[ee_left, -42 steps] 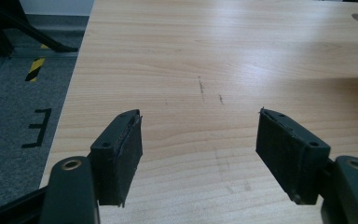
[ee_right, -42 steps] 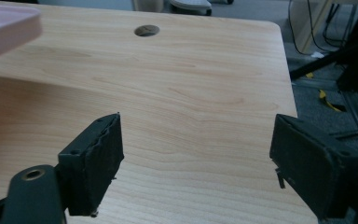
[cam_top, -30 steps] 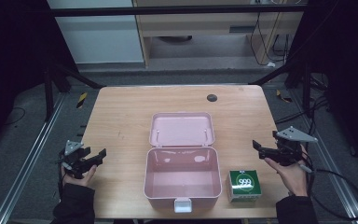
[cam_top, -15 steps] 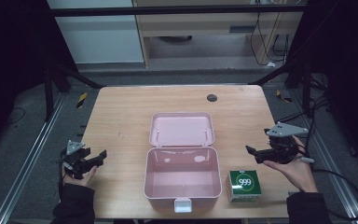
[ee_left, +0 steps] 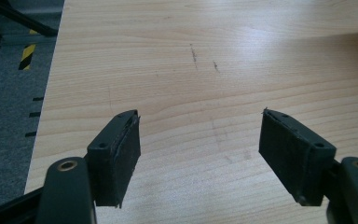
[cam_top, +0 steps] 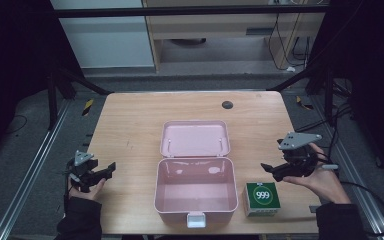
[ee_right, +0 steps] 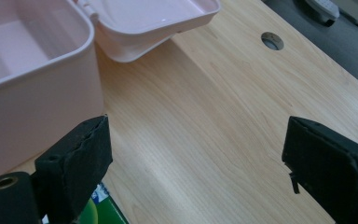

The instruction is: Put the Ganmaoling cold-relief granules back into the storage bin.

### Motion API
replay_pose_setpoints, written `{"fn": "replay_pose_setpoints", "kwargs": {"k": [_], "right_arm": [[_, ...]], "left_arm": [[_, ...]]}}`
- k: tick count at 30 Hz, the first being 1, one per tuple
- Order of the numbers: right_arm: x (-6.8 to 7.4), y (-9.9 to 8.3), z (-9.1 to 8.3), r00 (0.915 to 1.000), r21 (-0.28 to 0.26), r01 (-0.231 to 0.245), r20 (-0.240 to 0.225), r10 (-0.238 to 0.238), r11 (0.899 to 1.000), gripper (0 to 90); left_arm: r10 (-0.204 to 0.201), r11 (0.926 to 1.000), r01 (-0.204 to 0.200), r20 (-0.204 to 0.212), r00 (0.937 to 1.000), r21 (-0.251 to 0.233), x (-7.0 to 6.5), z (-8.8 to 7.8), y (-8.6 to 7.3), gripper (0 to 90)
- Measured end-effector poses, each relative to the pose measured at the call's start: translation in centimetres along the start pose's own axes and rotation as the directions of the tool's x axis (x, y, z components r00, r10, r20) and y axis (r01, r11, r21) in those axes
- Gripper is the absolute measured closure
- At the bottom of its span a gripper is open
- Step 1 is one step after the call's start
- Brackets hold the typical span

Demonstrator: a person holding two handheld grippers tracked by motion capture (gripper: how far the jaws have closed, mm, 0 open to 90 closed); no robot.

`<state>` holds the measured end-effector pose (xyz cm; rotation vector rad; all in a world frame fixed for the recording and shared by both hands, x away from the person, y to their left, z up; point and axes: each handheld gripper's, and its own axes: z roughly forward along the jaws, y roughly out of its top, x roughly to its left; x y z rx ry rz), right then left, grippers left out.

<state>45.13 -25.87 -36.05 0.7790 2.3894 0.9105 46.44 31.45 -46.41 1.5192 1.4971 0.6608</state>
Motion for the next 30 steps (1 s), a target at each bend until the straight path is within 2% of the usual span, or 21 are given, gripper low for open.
{"fn": "replay_pose_setpoints", "kwargs": {"k": [1, 4, 5, 7, 11, 14, 15, 16, 17, 18, 20, 21, 22, 24, 26, 28, 30], "right_arm": [[0.1, 0.2, 0.0, 0.9997, 0.015, 0.023, -0.01, -0.023, 1.0, 8.5], [0.3, 0.4, -0.1, 0.9989, 0.031, 0.043, -0.022, -0.042, 0.999, 8.0], [0.5, 0.6, 0.0, 0.9972, 0.046, 0.07, -0.03, -0.069, 0.997, 7.7], [0.6, 0.6, 0.0, 0.9963, 0.053, 0.078, -0.039, -0.076, 0.996, 7.7], [1.0, 0.9, 0.1, 0.9889, 0.084, 0.133, -0.077, -0.127, 0.988, 7.3], [1.3, 1.1, 0.2, 0.9837, 0.105, 0.158, -0.103, -0.148, 0.982, 6.9], [1.4, 1.1, 0.2, 0.9812, 0.111, 0.172, -0.107, -0.16, 0.979, 6.7], [1.6, 1.2, 0.3, 0.9756, 0.137, 0.198, -0.124, -0.182, 0.971, 6.3], [1.6, 1.2, 0.3, 0.9756, 0.137, 0.198, -0.124, -0.182, 0.971, 6.3], [1.9, 1.3, 0.4, 0.9703, 0.152, 0.22, -0.135, -0.2, 0.964, 6.3], [2.0, 1.3, 0.5, 0.9675, 0.162, 0.229, -0.147, -0.206, 0.96, 6.3], [2.1, 1.3, 0.6, 0.9637, 0.172, 0.242, -0.157, -0.216, 0.955, 6.3], [2.5, 1.4, 0.7, 0.9561, 0.197, 0.265, -0.181, -0.231, 0.944, 6.4], [2.6, 1.4, 0.7, 0.9529, 0.203, 0.272, -0.192, -0.234, 0.94, 6.4], [3.1, 1.4, 0.9, 0.9401, 0.223, 0.303, -0.229, -0.252, 0.927, 6.4], [3.4, 1.4, 1.0, 0.9305, 0.23, 0.326, -0.249, -0.268, 0.917, 6.4], [3.5, 1.4, 1.0, 0.9272, 0.234, 0.333, -0.257, -0.272, 0.913, 6.4]], "left_arm": [[0.004, 1.0, -0.004, 0.0, 1.0, 0.002, 0.0, 0.0, 0.0, 28.2], [0.009, 0.9999, -0.009, 0.0, 1.0, 0.008, 0.1, 0.0, 0.0, 28.0], [0.007, 0.9999, -0.007, 0.004, 1.0, 0.01, 0.1, 0.0, -0.1, 28.1], [0.01, 0.9999, -0.01, 0.005, 0.9999, 0.01, 0.0, 0.1, -0.1, 28.0], [0.017, 0.9997, -0.017, 0.004, 0.9998, 0.019, -0.1, 0.2, -0.1, 27.9], [0.023, 0.9993, -0.023, 0.003, 0.9997, 0.029, -0.1, 0.2, -0.2, 27.8], [0.024, 0.9992, -0.024, 0.002, 0.9997, 0.032, -0.1, 0.3, -0.2, 27.8], [0.026, 0.9991, -0.026, 0.004, 0.9997, 0.033, -0.1, 0.3, -0.2, 27.8], [0.026, 0.9991, -0.026, 0.004, 0.9997, 0.033, -0.1, 0.3, -0.2, 27.8], [0.029, 0.999, -0.029, 0.003, 0.9996, 0.035, -0.1, 0.3, -0.3, 27.7], [0.03, 0.9989, -0.03, 0.004, 0.9995, 0.036, -0.2, 0.3, -0.3, 27.8], [0.032, 0.9988, -0.033, 0.005, 0.9995, 0.037, -0.2, 0.3, -0.3, 27.8], [0.035, 0.9987, -0.035, 0.004, 0.9994, 0.037, -0.2, 0.4, -0.3, 27.7], [0.037, 0.9985, -0.037, 0.005, 0.9993, 0.04, -0.3, 0.4, -0.4, 27.7], [0.04, 0.9983, -0.04, 0.004, 0.9992, 0.042, -0.3, 0.5, -0.4, 27.7], [0.043, 0.998, -0.043, 0.006, 0.9991, 0.045, -0.3, 0.5, -0.4, 27.7], [0.044, 0.9979, -0.045, 0.006, 0.999, 0.047, -0.4, 0.5, -0.4, 27.7]]}}
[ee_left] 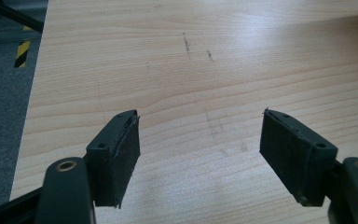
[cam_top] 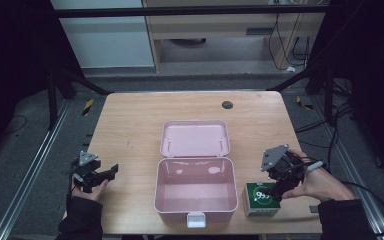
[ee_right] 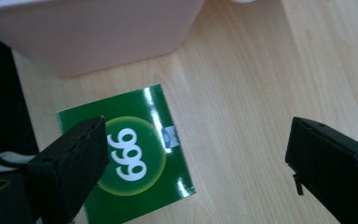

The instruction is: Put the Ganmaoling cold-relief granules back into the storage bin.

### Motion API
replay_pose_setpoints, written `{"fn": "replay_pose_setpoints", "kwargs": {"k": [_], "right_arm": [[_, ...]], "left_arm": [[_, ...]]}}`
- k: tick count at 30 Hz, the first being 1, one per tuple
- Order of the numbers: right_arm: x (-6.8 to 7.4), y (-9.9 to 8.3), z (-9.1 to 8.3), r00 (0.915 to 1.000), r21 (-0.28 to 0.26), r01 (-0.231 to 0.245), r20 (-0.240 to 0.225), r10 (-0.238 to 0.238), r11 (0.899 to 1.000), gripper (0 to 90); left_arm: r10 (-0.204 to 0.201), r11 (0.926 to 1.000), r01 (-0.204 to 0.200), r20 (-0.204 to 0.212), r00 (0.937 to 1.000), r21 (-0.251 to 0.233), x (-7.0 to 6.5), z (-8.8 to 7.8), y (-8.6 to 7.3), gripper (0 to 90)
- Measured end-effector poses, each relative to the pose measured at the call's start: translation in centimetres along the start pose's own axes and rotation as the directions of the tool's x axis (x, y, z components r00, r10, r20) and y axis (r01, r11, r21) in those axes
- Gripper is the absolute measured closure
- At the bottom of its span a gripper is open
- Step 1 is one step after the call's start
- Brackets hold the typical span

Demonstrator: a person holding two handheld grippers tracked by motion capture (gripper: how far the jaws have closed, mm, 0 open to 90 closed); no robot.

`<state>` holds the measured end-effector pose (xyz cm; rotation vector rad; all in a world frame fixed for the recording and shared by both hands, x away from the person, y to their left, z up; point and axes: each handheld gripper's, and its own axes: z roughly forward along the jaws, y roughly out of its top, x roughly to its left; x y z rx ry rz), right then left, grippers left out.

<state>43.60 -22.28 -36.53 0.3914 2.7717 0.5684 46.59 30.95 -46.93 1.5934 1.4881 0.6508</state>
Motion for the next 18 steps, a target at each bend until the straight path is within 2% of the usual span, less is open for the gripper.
{"fn": "replay_pose_setpoints", "kwargs": {"k": [9, 18], "right_arm": [[0.9, 0.0, 0.7, 0.9977, 0.042, 0.049, -0.049, -0.047, 0.998, 5.0], [1.5, -0.2, 1.5, 0.9953, 0.071, 0.066, -0.076, -0.06, 0.995, 4.6]], "left_arm": [[0.005, 1.0, -0.005, 0.002, 1.0, 0.007, -0.1, 0.1, -0.1, 27.7], [0.006, 1.0, -0.006, 0.003, 1.0, 0.008, -0.1, 0.1, -0.1, 27.8]]}}
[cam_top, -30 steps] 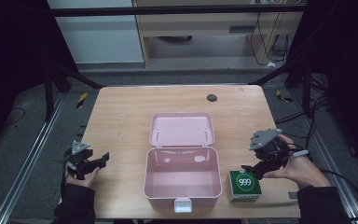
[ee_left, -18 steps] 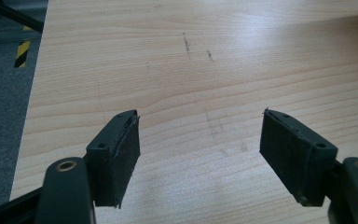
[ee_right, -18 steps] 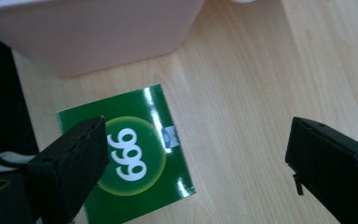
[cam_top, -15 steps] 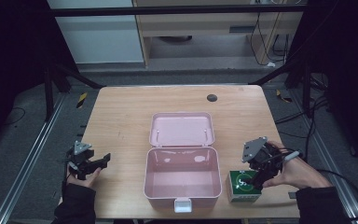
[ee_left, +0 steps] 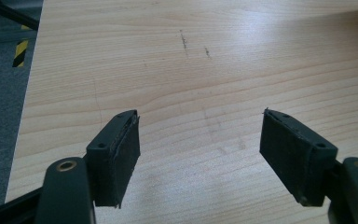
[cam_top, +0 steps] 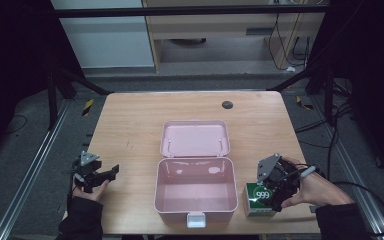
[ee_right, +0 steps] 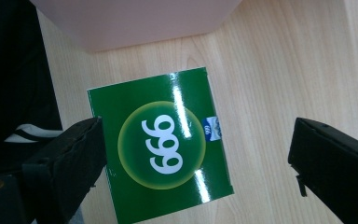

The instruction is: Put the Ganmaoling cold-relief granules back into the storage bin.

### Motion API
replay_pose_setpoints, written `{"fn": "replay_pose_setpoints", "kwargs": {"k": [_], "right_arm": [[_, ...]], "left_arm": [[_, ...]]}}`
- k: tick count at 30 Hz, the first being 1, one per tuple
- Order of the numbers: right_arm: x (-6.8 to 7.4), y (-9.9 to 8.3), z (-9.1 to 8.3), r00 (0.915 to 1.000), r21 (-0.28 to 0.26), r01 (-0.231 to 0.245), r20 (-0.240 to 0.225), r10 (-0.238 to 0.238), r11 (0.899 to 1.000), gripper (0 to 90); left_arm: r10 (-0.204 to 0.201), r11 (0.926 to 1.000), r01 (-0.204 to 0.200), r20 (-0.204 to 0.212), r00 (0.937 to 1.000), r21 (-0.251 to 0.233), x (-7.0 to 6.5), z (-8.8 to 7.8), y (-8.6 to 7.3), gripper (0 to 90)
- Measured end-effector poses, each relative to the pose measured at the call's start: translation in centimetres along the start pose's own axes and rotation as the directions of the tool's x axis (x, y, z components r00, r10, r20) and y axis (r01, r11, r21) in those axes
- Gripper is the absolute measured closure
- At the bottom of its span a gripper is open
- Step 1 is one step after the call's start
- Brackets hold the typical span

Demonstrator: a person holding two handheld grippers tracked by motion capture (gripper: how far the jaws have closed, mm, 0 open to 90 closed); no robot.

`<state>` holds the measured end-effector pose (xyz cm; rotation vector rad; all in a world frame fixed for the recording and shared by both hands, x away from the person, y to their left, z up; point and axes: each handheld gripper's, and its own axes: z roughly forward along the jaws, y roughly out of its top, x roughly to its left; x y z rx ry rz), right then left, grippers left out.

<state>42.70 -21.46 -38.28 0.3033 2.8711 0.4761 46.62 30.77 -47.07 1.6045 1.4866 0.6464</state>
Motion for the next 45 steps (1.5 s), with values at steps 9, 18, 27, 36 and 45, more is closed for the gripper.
{"fn": "replay_pose_setpoints", "kwargs": {"k": [9, 18, 27, 36, 45], "right_arm": [[0.5, -0.2, 1.0, 0.9993, 0.033, 0.023, -0.031, -0.022, 0.999, 2.6], [0.9, -0.1, 2.2, 0.9978, 0.046, 0.043, -0.052, -0.041, 0.998, 2.5], [1.1, 0.0, 3.6, 0.9953, 0.049, 0.066, -0.074, -0.062, 0.997, 2.4], [1.2, -0.3, 5.0, 0.9932, 0.069, 0.069, -0.098, -0.062, 0.995, 2.8], [0.9, -0.8, 5.9, 0.9915, 0.081, 0.059, -0.12, -0.049, 0.995, 5.4]], "left_arm": [[0.002, 1.0, -0.002, -0.001, 1.0, 0.0, 0.0, 0.0, 0.0, 27.8], [0.007, 1.0, -0.007, -0.002, 1.0, 0.001, 0.0, 0.0, 0.0, 27.9], [0.009, 1.0, -0.009, -0.003, 1.0, 0.002, 0.0, 0.1, -0.1, 28.0], [0.011, 0.9999, -0.011, -0.005, 0.9999, 0.003, -0.1, 0.1, -0.1, 28.0], [0.012, 0.9999, -0.012, -0.005, 0.9999, 0.005, -0.1, 0.1, -0.1, 28.1]]}}
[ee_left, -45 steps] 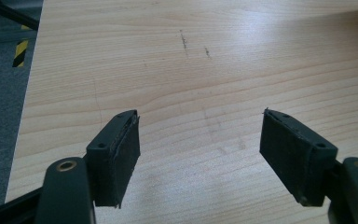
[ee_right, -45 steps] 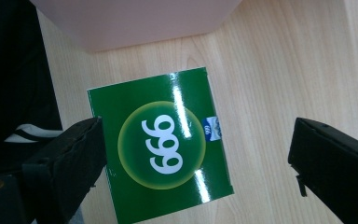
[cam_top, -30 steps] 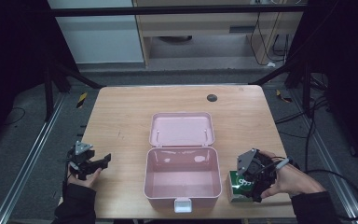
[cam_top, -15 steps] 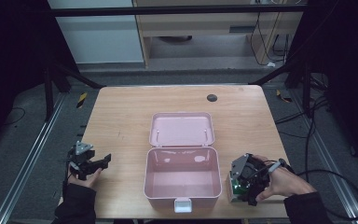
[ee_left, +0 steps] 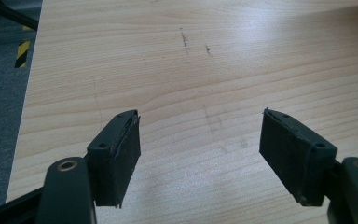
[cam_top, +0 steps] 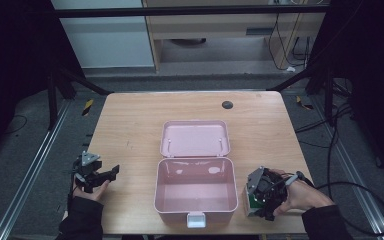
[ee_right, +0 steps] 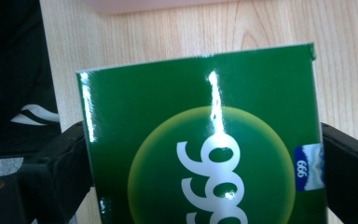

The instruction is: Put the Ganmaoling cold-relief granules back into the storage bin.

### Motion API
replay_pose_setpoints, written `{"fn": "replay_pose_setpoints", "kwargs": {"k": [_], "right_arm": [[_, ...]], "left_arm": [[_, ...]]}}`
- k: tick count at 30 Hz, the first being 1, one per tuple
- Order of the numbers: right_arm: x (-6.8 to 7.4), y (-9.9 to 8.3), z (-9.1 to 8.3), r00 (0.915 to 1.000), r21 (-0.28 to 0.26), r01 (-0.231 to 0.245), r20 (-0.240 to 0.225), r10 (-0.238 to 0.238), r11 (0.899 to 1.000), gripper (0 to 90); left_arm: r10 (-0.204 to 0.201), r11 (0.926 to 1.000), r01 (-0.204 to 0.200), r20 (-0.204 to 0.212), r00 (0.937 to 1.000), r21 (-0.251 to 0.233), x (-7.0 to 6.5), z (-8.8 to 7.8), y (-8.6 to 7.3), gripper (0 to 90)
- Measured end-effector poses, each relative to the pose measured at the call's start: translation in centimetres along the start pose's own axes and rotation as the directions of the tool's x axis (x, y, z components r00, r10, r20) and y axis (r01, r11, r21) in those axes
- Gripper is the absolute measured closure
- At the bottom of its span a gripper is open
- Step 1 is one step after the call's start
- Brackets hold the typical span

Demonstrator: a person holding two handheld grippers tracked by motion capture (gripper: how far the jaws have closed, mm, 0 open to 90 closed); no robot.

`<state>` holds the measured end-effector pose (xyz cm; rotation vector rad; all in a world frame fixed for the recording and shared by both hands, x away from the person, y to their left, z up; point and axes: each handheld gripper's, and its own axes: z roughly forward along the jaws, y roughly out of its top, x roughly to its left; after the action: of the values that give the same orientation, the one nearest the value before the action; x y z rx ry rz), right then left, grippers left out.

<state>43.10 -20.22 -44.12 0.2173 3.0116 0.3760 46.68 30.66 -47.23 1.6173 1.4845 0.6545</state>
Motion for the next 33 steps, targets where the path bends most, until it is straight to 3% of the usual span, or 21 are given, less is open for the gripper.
{"fn": "replay_pose_setpoints", "kwargs": {"k": [16, 33], "right_arm": [[-0.2, 0.0, 0.8, 0.9995, 0.038, 0.024, -0.021, -0.023, 0.999, 9.1], [-0.4, -0.6, -0.5, 0.9999, -0.019, -0.01, -0.009, 0.01, 1.0, 16.1]], "left_arm": [[0.001, 1.0, -0.001, 0.0, 1.0, 0.001, 0.0, 0.0, 0.0, 28.2], [0.003, 1.0, -0.003, -0.001, 1.0, 0.004, 0.0, 0.0, 0.0, 28.5]]}}
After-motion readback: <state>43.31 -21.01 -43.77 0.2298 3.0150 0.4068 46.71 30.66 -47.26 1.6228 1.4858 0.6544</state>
